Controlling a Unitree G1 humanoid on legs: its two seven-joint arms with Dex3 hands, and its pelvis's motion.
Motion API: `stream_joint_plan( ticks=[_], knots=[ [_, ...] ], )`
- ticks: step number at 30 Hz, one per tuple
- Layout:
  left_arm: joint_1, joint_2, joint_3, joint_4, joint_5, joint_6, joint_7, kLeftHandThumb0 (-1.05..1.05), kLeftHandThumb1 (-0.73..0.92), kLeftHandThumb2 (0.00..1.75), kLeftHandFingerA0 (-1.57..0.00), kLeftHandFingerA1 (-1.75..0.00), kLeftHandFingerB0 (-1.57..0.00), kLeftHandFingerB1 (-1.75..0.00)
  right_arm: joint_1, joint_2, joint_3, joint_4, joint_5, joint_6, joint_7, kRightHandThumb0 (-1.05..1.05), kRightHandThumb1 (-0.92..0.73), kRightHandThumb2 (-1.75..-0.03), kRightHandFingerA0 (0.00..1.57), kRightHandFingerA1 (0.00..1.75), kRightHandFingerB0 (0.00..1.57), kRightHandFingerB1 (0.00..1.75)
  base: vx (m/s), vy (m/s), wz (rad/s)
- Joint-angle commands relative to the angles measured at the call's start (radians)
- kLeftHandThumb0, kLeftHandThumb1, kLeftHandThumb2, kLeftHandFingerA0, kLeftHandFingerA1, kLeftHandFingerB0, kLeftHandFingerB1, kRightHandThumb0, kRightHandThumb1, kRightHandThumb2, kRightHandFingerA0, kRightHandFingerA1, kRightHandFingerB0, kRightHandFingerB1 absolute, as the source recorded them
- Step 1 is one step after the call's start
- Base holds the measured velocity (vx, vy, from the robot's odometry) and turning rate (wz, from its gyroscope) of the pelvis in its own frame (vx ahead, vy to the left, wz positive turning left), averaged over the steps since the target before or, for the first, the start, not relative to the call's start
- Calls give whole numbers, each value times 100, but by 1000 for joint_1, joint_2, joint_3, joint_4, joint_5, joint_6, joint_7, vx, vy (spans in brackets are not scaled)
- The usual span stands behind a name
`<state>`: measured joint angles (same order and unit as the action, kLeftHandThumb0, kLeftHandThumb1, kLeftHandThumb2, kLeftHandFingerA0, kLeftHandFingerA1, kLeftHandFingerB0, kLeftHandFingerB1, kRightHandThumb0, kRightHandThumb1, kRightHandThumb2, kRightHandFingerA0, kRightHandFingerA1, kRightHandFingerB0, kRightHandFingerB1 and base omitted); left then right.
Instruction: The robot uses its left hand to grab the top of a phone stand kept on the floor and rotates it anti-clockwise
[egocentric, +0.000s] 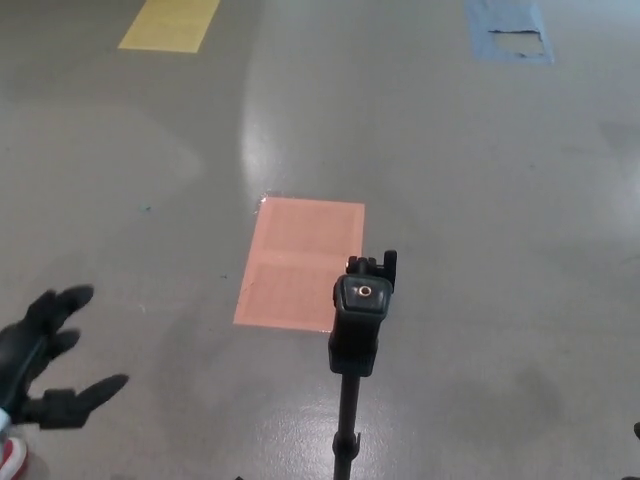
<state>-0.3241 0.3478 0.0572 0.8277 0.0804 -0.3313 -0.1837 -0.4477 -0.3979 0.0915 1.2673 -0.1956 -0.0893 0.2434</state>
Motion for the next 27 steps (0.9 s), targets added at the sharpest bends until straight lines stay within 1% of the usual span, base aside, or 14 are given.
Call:
stream_joint_plan(
  ticks=[1, 4, 6, 7, 9, 15, 18, 19, 21, 23, 24, 25, 26, 27],
  knots=[
    [164, 24, -21, -584, -120, -75, -136, -37, 41, 59, -11, -35, -6, -22, -8, -24, 6, 14, -17, -14, 9, -30, -66, -61, 54, 42, 10, 24, 0, 0, 0],
    [177, 33, -35, -705, -115, -71, -143, -42, 35, 61, -9, -34, -6, -23, -6, -29, 8, 14, -16, -13, 8, -30, -66, -61, 55, 42, 10, 24, 0, 0, 0],
    [190, 37, -45, -812, -102, -51, -137, -35, 32, 59, -11, -33, -7, -26, -6, -32, 13, 14, -21, -18, 10, -31, -66, -62, 52, 41, 10, 23, 0, 0, 0],
    [192, 41, -50, -842, -94, -50, -137, -27, 39, 54, -13, -28, -6, -25, -6, -32, 13, 14, -19, -15, 11, -30, -66, -59, 52, 40, 9, 26, 0, 0, 0],
    [196, 45, -53, -871, -85, -46, -139, -27, 39, 54, -13, -28, -6, -25, -7, -32, 11, 15, -17, -12, 12, -30, -66, -59, 52, 40, 9, 26, 0, 0, 0],
    [206, 42, -80, -1003, -85, -82, -147, -4, 43, 53, -10, -27, -8, -27, -15, -31, 14, 15, -18, -11, 13, -30, -65, -61, 52, 41, 10, 24, 0, 0, 0],
    [206, 42, -88, -1028, -97, -88, -156, -6, 47, 55, -10, -23, -7, -27, -17, -33, 13, 16, -16, -8, 14, -30, -65, -59, 52, 40, 9, 26, 0, 0, 0],
    [206, 45, -92, -1048, -93, -89, -158, -8, 45, 62, -7, -21, -6, -30, -17, -34, 13, 17, -16, -6, 13, -30, -65, -60, 53, 40, 11, 25, 0, 0, 0],
    [210, 49, -95, -1080, -87, -79, -160, -6, 46, 60, -10, -17, -7, -30, -18, -34, 14, 17, -16, -6, 13, -29, -65, -60, 53, 41, 10, 24, 0, 0, 0],
    [213, 49, -96, -1100, -92, -66, -164, -6, 46, 60, -10, -17, -7, -30, -20, -34, 14, 17, -16, -5, 14, -29, -65, -60, 53, 41, 10, 24, 0, 0, 0],
    [222, 51, -100, -1131, -96, -52, -168, -4, 50, 56, -9, -25, -10, -30, -18, -34, 14, 17, -15, -10, 16, -29, -65, -61, 53, 41, 10, 23, 0, 0, 0],
    [226, 51, -101, -1141, -97, -47, -170, -4, 50, 56, -9, -25, -10, -30, -17, -35, 13, 17, -15, -11, 17, -29, -65, -61, 53, 41, 10, 23, 0, 0, 0],
    [229, 52, -105, -1153, -104, -48, -174, -3, 53, 57, -11, -24, -11, -32, -17, -34, 18, 18, -19, -8, 15, -31, -66, -59, 45, 38, 9, 26, 0, 0, 0],
    [236, 47, -113, -1175, -117, -47, -179, -1, 56, 56, -12, -25, -16, -32, -17, -34, 17, 18, -18, -4, 17, -28, -65, -60, 47, 40, 10, 23, 0, 0, 0]
  ],
)
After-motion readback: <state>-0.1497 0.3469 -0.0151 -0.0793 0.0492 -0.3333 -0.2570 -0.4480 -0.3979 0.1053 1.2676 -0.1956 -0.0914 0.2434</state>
